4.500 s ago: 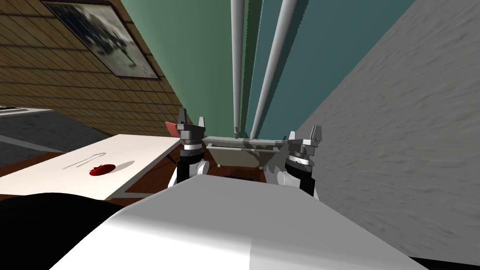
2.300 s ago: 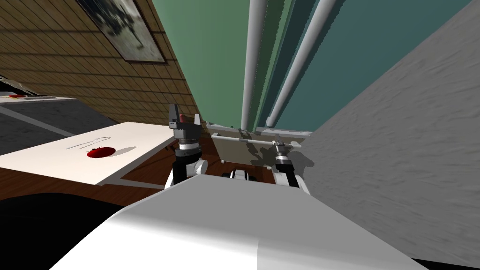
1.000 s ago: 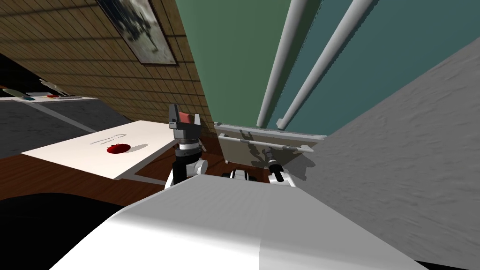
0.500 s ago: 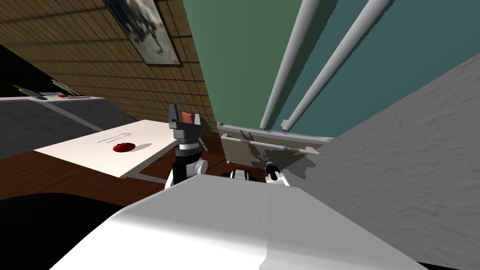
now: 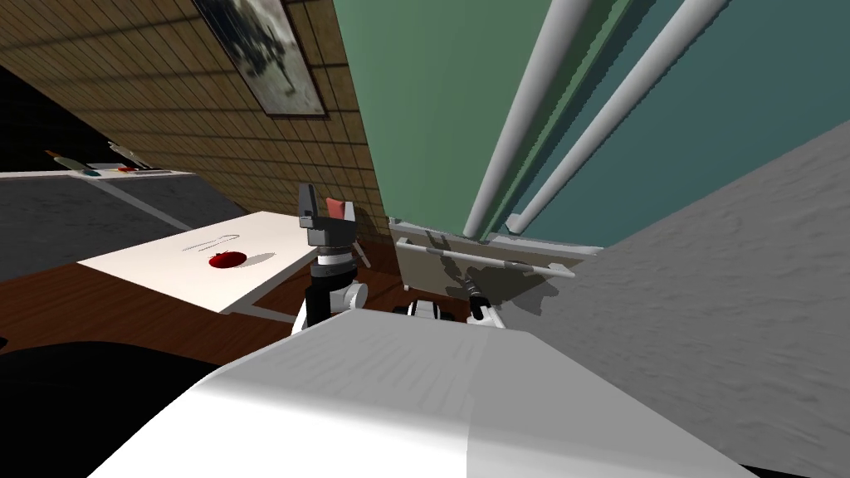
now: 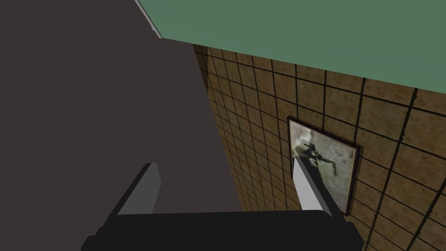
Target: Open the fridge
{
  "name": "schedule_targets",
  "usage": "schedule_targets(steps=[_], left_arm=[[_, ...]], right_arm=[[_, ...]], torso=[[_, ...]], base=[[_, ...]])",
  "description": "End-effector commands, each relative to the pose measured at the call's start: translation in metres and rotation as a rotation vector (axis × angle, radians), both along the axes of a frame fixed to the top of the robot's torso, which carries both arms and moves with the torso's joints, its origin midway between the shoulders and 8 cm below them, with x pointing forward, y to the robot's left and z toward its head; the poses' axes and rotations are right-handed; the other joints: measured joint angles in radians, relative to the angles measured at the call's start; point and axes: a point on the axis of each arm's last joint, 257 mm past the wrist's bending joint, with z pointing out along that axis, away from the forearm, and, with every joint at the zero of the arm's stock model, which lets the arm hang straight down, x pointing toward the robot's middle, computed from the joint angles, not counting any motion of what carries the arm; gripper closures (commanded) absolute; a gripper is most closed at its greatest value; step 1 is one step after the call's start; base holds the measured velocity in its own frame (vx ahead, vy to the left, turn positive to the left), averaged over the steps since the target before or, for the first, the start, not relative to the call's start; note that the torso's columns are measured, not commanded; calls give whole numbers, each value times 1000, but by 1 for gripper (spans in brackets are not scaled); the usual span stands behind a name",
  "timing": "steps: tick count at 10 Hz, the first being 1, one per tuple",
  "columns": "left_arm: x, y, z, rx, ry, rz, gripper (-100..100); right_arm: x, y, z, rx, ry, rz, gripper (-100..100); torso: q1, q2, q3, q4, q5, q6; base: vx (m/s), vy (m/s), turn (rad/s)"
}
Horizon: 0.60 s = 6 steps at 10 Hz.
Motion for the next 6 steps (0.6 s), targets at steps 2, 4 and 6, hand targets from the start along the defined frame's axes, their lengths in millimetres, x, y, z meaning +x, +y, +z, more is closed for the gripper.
schedule_targets(steps=[2, 4, 6], left_arm=[[0, 0, 0, 0, 0, 0, 0], [0, 0, 0, 0, 0, 0, 0], [0, 0, 0, 0, 0, 0, 0]], right_arm=[[-18, -18, -32, -104, 111, -37, -100], [-32, -27, -52, -196, 182, -40, -100], [-43, -32, -66, -256, 237, -48, -100]], torso=[[1, 0, 0, 0, 0, 0], [1, 0, 0, 0, 0, -1], [-1, 1, 0, 0, 0, 0]], base=[[17, 49, 20], [28, 61, 68], [12, 45, 48]])
